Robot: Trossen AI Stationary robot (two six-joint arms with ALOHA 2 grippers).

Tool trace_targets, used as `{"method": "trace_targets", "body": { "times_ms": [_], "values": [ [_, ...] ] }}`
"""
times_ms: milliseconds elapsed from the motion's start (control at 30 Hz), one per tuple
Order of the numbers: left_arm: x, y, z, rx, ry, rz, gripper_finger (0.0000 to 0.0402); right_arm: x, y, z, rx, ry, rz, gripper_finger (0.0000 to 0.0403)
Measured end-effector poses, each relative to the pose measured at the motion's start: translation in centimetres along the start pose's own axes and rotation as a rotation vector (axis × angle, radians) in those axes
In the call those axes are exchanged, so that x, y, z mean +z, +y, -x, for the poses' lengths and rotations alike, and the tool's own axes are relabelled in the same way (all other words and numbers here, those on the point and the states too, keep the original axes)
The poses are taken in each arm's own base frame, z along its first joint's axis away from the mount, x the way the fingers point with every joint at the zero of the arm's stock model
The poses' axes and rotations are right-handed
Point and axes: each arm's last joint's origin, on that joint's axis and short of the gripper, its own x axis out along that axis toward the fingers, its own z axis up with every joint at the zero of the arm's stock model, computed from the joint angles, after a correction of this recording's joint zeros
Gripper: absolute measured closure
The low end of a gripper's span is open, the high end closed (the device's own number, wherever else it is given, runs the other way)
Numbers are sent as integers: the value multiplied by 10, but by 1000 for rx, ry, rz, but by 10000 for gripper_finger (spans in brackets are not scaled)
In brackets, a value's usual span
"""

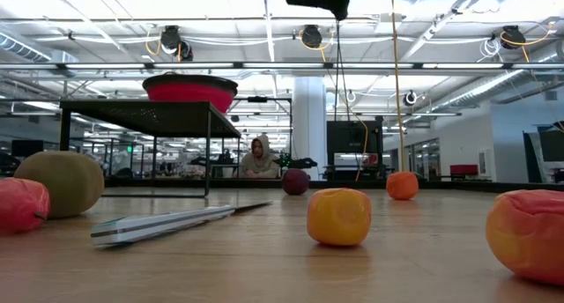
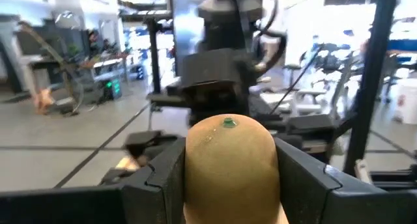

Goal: Pick & Place Fruit
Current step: Put the green kiwi into the red strainer bowl on the shelf

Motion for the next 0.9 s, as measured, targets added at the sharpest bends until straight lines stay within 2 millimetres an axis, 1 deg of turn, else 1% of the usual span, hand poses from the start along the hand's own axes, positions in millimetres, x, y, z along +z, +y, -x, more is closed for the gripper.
{"method": "trace_targets", "body": {
  "times_ms": [100,167,300,467,767,800,900],
  "values": [
    [4,5,3,37,-21,10,218,-7,-1,0,-14,75,3,138],
    [8,10,8,52,-26,53,218,-12,-2,1,-24,118,7,148],
    [14,18,12,81,-57,163,218,-17,-4,2,-44,178,15,182],
    [22,29,21,114,-83,338,218,-21,-7,3,-120,214,85,250],
    [21,47,35,191,-48,693,218,-26,-11,4,-215,270,227,391],
    [20,49,36,200,-42,724,218,-27,-11,5,-225,278,243,396],
    [16,53,38,213,-4,806,218,-30,-14,7,-300,316,281,393]
  ]
}}
